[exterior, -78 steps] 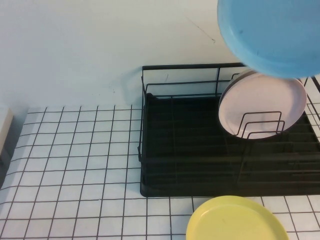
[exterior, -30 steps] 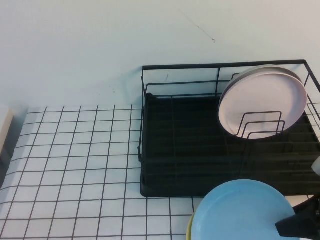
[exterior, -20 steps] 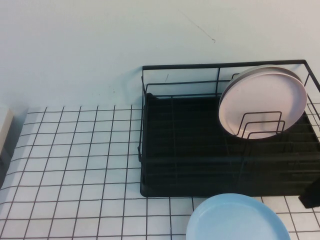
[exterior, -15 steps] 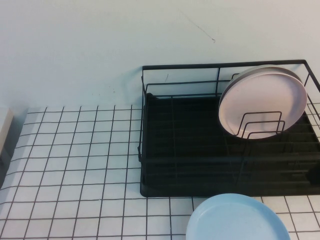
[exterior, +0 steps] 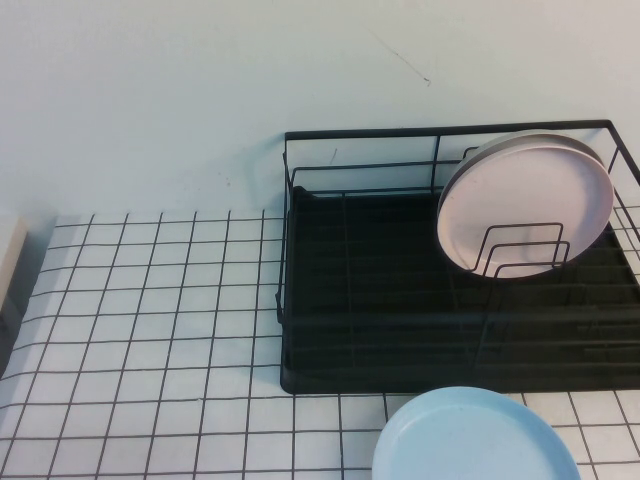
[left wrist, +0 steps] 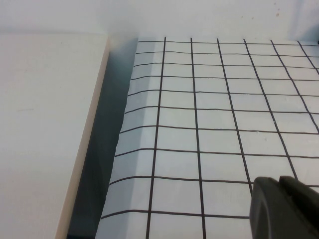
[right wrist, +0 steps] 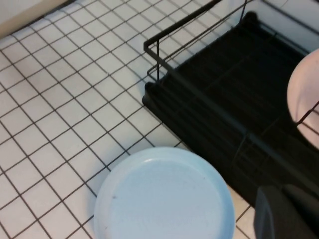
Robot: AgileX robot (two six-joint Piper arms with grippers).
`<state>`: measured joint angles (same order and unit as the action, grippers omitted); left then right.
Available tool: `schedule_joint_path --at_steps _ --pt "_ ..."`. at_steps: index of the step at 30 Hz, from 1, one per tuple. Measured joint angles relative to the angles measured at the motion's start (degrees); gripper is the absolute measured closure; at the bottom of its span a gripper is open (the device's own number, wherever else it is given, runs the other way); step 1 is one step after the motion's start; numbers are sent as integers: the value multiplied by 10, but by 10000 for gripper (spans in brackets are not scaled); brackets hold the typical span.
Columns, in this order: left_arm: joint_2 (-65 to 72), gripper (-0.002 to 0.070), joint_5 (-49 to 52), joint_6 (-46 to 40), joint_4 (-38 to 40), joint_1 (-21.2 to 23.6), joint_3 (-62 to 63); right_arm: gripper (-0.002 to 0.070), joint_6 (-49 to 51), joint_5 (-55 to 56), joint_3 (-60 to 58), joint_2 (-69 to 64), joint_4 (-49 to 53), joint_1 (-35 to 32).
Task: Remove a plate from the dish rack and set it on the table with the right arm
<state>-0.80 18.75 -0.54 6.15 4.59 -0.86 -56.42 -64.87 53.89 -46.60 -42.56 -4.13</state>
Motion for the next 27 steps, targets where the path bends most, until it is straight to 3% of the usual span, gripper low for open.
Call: schedule_joint_path --at_steps 7,14,18,21,27 --pt "0 678 0 0 0 0 0 678 -1 11 -63 125 -20 0" --pt "0 678 0 0 0 0 0 678 4 -5 -89 167 -73 0" --pt "0 678 0 0 0 0 0 678 4 -10 -89 170 -21 0" --pt "0 678 0 0 0 0 0 678 4 42 -91 173 35 0" --pt "0 678 0 0 0 0 0 678 -32 262 -139 234 57 0"
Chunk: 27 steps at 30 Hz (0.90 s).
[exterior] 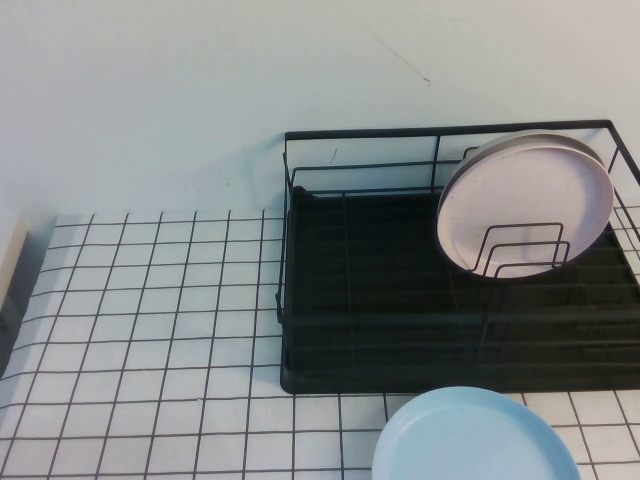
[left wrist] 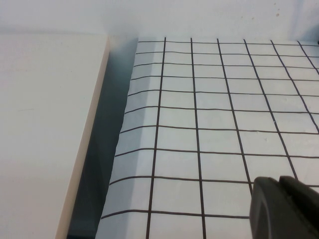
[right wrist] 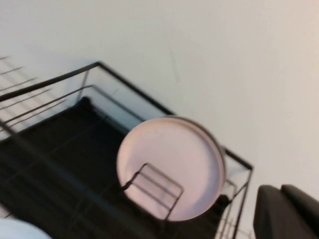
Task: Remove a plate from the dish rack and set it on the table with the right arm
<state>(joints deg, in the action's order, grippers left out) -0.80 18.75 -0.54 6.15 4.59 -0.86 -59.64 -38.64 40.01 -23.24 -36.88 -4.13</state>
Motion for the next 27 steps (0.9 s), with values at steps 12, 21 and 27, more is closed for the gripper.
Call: schedule_joint_path --at_steps 12,21,27 --pt "0 678 0 0 0 0 0 678 229 199 -221 145 182 0" --pt "0 678 0 0 0 0 0 678 504 202 -378 233 373 0" --pt "0 678 0 0 0 0 0 678 501 205 -416 239 376 0"
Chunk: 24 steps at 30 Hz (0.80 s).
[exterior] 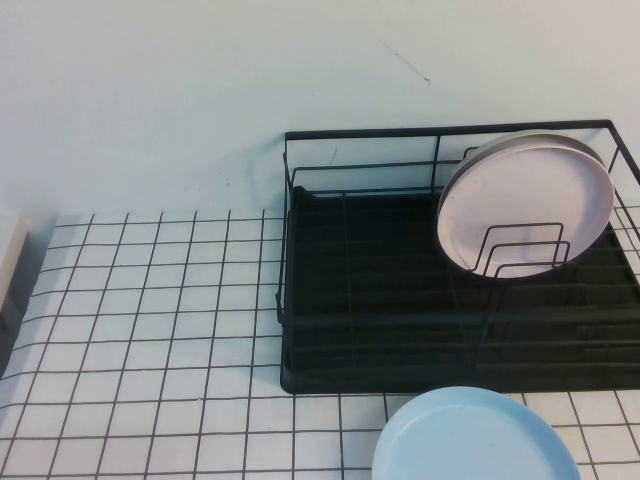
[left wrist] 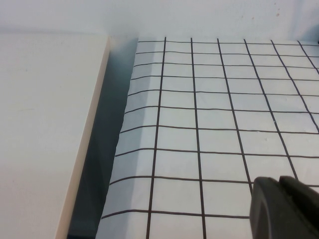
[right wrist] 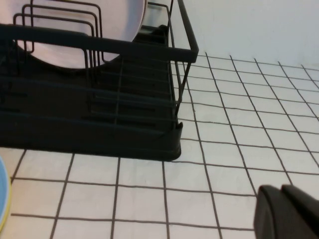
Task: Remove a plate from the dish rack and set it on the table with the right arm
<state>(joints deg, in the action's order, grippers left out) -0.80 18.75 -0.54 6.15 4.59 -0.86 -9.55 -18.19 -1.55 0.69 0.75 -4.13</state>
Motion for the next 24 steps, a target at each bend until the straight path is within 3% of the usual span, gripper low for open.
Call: schedule_joint_path --at_steps 24 --pt "0 678 0 0 0 0 0 678 1 -17 2 0 1 0"
